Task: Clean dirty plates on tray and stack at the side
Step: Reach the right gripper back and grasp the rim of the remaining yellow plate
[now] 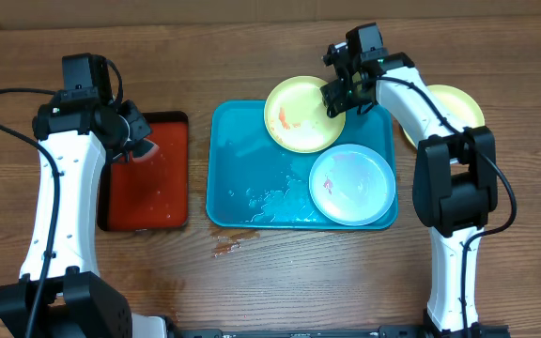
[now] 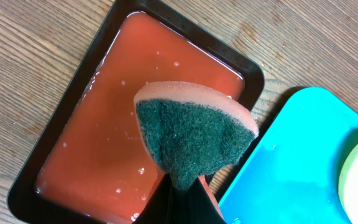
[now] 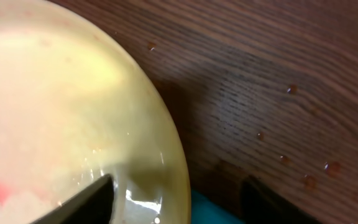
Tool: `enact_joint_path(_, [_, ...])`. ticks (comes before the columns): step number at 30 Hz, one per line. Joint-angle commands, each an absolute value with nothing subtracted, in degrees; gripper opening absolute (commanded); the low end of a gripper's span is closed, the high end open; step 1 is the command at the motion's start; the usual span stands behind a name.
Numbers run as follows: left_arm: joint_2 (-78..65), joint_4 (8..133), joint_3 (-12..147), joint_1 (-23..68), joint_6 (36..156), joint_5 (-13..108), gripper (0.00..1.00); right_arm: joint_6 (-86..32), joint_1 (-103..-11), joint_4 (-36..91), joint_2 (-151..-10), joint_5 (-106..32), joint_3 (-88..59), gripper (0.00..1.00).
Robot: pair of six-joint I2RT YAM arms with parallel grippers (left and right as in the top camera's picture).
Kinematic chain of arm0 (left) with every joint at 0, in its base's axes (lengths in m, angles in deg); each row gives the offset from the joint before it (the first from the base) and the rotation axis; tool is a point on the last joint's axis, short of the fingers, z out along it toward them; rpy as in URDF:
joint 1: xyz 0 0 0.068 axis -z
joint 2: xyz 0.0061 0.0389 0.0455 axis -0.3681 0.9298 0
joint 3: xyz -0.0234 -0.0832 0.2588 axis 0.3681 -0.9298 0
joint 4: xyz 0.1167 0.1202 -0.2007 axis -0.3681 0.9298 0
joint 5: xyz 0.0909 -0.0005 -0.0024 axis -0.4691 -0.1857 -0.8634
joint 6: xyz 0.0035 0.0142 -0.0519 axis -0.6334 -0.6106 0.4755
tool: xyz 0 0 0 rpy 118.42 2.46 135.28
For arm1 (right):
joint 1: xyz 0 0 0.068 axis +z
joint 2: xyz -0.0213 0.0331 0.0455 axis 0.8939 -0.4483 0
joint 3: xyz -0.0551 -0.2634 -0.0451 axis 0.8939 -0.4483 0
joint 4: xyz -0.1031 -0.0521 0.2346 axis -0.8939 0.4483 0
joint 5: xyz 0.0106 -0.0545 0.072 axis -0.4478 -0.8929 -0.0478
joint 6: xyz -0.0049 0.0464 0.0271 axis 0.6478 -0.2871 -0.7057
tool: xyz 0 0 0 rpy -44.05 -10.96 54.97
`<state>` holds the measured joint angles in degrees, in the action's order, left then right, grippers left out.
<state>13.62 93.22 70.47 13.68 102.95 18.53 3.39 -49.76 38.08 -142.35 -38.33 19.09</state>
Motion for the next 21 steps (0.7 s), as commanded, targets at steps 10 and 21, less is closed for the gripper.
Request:
enact_joint_path(10, [13.7,92.7,70.6,13.5,101.9,19.2,0.04,3.3,-49.5,38.2,-142.6,-37.3,19.1,0.47])
enact_joint_path(21, [13.7,92.5,70.6,13.5,101.8,19.4,0.05,1.4,-46.9,40.2,-142.7,-37.3,19.2,0.04])
